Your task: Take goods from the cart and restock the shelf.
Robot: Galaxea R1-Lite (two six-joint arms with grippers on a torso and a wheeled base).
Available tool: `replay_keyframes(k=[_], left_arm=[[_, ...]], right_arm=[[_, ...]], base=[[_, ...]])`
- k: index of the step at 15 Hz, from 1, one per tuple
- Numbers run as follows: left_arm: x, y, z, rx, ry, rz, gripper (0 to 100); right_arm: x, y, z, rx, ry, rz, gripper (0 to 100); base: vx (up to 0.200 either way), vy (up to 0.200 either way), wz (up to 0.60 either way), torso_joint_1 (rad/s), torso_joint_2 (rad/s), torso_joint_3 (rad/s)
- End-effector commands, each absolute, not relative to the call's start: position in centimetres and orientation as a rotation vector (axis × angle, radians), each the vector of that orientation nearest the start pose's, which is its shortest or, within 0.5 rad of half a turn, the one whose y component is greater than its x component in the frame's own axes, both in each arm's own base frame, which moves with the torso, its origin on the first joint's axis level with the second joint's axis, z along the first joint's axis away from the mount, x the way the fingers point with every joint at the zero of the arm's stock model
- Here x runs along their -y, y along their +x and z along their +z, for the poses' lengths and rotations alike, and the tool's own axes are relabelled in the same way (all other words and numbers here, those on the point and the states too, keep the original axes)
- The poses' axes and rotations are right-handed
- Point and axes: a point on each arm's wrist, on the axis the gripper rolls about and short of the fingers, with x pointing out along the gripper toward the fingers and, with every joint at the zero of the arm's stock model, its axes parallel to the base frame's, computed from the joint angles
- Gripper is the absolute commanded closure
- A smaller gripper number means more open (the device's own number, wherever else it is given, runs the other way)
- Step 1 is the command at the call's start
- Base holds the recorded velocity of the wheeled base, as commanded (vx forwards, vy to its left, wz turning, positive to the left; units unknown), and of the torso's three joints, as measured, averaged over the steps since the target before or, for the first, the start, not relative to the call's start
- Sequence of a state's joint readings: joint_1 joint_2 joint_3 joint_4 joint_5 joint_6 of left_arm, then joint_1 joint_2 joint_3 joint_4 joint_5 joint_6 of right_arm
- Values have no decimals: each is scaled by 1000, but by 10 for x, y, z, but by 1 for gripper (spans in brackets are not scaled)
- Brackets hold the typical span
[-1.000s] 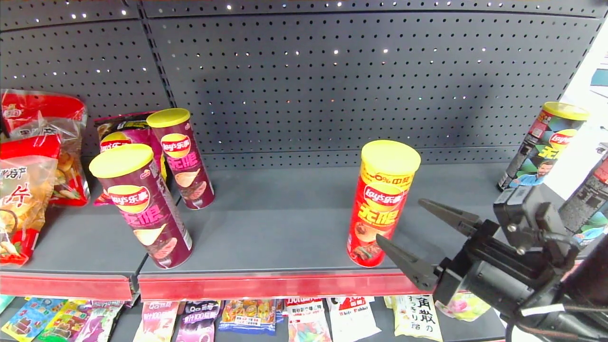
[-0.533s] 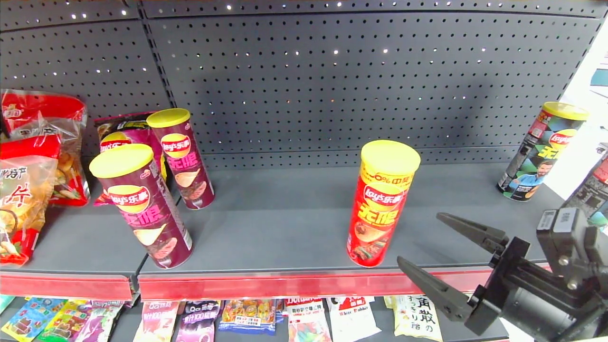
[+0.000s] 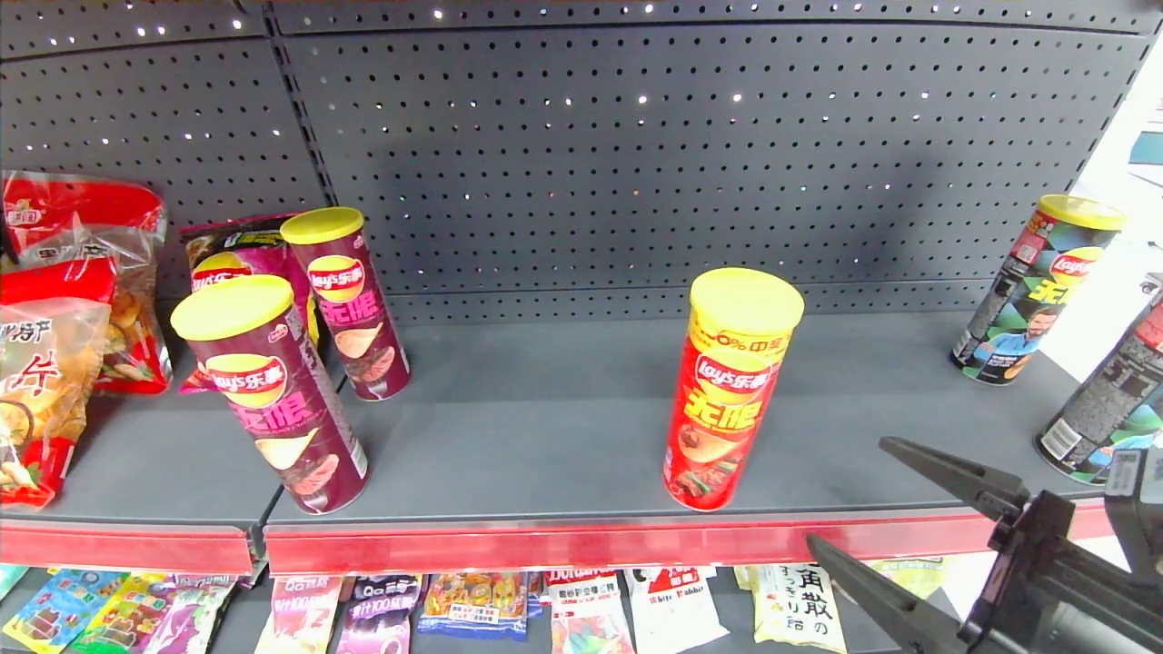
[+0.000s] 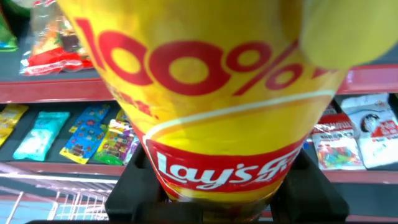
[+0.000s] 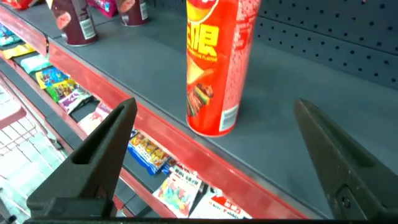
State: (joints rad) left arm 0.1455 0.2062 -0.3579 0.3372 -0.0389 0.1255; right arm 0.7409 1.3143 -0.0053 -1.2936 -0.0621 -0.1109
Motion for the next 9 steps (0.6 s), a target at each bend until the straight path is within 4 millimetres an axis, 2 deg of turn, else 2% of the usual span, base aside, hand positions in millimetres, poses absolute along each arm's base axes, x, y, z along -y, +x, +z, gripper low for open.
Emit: replay_keyframes(k=[1,5,8,9], left_arm=[[6,-31,142,-197,108,84,100],[6,-32,144,-183,108,82,100],[6,-32,144,-185,108,74,100],[6,-31,144,-187,107,57,100]], right_arm=[[-92,103,144,57,-101,676,0],[-92,102,148,82,-96,678,0],[-90,111,170,177,-68,612,0],[-80,128,188,234,-58,493,0]], base=[[0,0,0,0,0,0],[0,0,0,0,0,0],[0,0,0,0,0,0],[0,0,0,0,0,0]])
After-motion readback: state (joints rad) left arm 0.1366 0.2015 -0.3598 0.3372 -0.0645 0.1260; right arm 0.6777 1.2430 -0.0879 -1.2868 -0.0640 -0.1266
